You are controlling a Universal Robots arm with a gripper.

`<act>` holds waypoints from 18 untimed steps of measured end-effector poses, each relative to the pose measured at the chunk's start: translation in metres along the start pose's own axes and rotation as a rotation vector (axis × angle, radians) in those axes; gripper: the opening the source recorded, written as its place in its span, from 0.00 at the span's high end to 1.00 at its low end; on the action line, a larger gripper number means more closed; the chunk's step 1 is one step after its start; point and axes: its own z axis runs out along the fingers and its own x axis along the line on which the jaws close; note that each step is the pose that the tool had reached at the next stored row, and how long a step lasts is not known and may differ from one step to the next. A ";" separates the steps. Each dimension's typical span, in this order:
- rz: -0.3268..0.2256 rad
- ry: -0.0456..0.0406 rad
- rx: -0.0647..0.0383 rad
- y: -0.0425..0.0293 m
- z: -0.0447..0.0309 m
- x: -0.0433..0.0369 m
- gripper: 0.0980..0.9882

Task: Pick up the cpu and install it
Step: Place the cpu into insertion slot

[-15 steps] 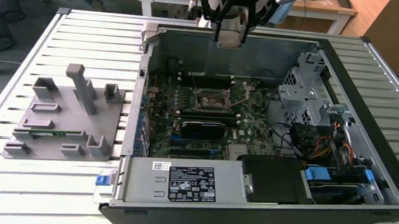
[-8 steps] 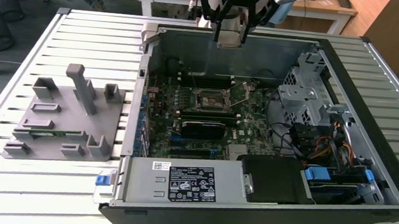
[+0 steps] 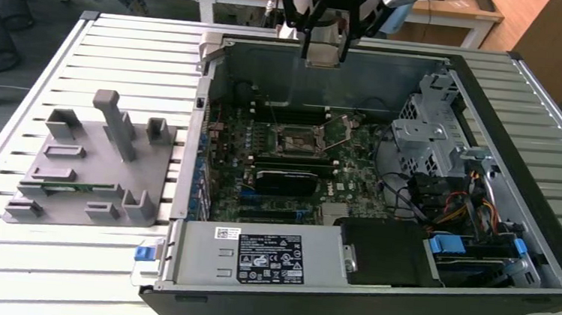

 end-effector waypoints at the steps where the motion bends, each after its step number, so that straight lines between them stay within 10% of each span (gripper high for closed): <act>1: 0.006 -0.0002 0.000 0.0000 0.0000 0.0000 0.50; 18: 0.072 -0.0029 -0.002 0.0000 0.0007 0.0000 0.50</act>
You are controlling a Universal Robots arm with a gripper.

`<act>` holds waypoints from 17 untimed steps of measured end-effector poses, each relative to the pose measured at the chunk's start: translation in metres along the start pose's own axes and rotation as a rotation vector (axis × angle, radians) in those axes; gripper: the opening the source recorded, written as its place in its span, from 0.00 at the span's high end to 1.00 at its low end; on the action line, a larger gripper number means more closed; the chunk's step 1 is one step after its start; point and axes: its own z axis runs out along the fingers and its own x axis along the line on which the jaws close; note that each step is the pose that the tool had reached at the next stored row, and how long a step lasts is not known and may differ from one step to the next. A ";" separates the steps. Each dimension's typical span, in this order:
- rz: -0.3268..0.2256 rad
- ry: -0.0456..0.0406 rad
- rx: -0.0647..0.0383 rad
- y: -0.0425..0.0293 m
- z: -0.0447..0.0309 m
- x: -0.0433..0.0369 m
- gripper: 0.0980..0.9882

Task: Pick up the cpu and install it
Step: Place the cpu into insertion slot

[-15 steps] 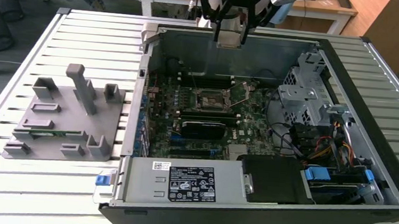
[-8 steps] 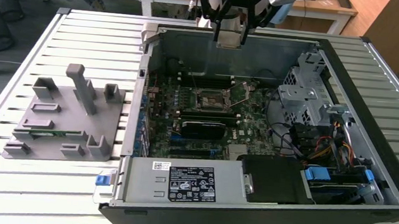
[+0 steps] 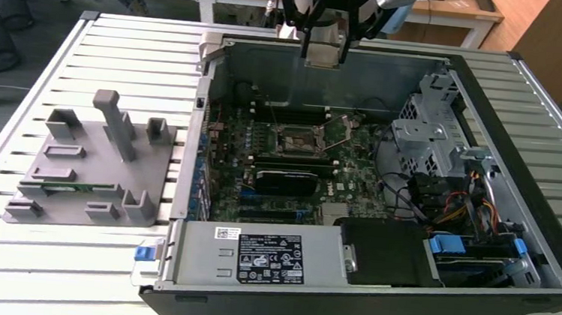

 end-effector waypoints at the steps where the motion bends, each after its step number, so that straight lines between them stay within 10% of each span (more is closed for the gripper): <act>1: 0.006 -0.0003 0.000 0.0000 0.0000 0.0000 0.50; 17: 0.053 -0.0021 -0.001 0.0000 0.0003 0.0000 0.50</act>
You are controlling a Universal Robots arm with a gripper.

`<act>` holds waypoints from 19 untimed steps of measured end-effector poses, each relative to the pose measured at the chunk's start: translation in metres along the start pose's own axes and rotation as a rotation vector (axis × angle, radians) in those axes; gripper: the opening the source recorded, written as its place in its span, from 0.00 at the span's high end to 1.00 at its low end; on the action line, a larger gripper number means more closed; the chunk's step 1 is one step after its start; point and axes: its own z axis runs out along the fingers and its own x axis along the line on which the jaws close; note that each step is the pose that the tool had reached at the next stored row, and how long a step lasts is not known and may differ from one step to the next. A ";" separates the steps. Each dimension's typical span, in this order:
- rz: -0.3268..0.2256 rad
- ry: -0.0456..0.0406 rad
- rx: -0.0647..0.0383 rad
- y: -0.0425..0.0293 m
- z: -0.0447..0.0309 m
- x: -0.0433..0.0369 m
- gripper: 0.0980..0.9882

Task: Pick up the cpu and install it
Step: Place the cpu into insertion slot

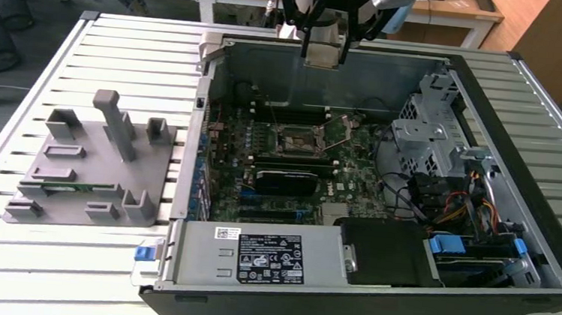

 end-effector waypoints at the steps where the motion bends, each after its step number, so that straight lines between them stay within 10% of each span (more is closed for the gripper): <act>1: 0.003 -0.0002 0.000 0.0000 0.0000 0.0000 0.50; 19: 0.059 -0.0024 -0.002 0.0000 0.0004 0.0000 0.50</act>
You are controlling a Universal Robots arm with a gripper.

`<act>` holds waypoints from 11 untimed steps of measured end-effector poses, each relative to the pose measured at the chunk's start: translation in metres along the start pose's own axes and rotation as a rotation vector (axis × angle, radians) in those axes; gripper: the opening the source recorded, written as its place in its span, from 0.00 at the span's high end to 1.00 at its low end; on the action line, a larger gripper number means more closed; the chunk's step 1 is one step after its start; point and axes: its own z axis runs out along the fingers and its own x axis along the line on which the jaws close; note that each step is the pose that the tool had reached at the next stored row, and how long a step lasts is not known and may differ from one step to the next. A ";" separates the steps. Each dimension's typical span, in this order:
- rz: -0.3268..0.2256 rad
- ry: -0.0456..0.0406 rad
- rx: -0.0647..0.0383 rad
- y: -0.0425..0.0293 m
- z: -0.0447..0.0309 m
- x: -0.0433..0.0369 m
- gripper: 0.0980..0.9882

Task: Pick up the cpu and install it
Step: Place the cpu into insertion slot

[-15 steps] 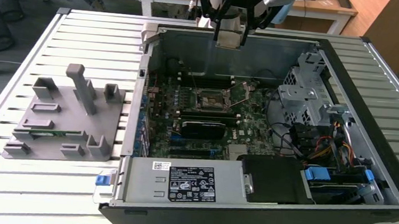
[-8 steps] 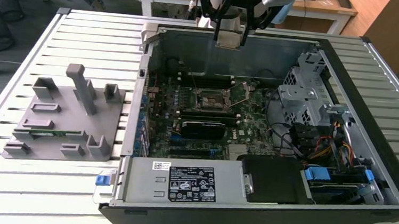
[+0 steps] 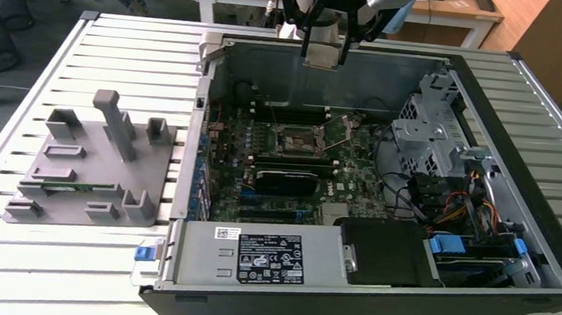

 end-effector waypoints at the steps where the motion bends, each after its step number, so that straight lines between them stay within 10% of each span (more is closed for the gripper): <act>1: 0.003 -0.0001 0.000 0.0000 0.0000 0.0000 0.50; 11: 0.032 -0.0013 -0.001 0.0000 0.0002 0.0000 0.50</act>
